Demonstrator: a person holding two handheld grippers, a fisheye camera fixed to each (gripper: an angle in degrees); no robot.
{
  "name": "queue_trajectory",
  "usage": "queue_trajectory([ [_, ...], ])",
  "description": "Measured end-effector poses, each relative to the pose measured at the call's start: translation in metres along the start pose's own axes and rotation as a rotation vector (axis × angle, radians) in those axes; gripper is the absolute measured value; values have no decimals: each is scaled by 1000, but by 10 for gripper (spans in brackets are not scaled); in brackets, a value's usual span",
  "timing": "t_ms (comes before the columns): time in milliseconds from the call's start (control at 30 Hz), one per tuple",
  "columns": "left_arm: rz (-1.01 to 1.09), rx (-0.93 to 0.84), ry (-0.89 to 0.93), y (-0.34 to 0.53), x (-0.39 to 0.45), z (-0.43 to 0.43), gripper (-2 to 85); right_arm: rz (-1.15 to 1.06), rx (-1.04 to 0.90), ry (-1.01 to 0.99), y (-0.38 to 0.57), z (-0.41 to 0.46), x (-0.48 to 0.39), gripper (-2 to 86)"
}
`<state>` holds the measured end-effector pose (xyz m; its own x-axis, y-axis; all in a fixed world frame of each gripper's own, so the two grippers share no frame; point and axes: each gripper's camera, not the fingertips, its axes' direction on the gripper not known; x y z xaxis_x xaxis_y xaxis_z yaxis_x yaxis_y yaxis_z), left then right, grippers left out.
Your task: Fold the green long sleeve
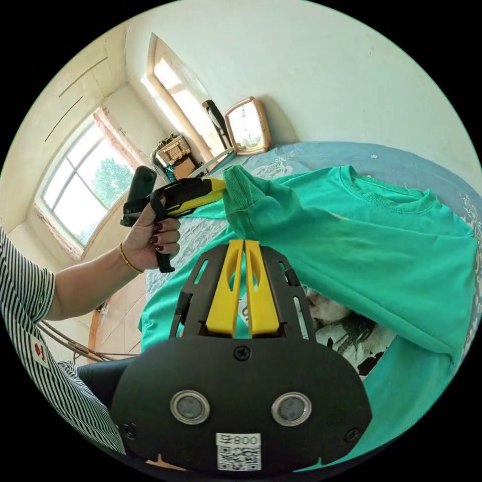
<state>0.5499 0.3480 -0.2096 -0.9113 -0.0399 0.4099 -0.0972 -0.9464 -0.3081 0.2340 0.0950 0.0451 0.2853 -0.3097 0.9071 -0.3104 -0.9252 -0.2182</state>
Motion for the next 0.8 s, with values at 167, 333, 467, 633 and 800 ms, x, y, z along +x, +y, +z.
queue_trajectory([
  [167,-120,-45,-95,15,-50,-8,26,39,-141,33,-38,76,10,4],
  [333,-192,5,-137,30,-68,-31,29,-11,-294,51,-77,113,0,6],
  [467,-127,2,-134,28,-56,-35,30,-41,-329,-94,-101,113,-2,3],
  [633,-21,-99,-237,9,-37,-11,22,-106,-215,-34,-150,98,-5,3],
  [800,-46,-249,-309,11,-42,14,6,-199,-355,-37,-221,175,7,1],
])
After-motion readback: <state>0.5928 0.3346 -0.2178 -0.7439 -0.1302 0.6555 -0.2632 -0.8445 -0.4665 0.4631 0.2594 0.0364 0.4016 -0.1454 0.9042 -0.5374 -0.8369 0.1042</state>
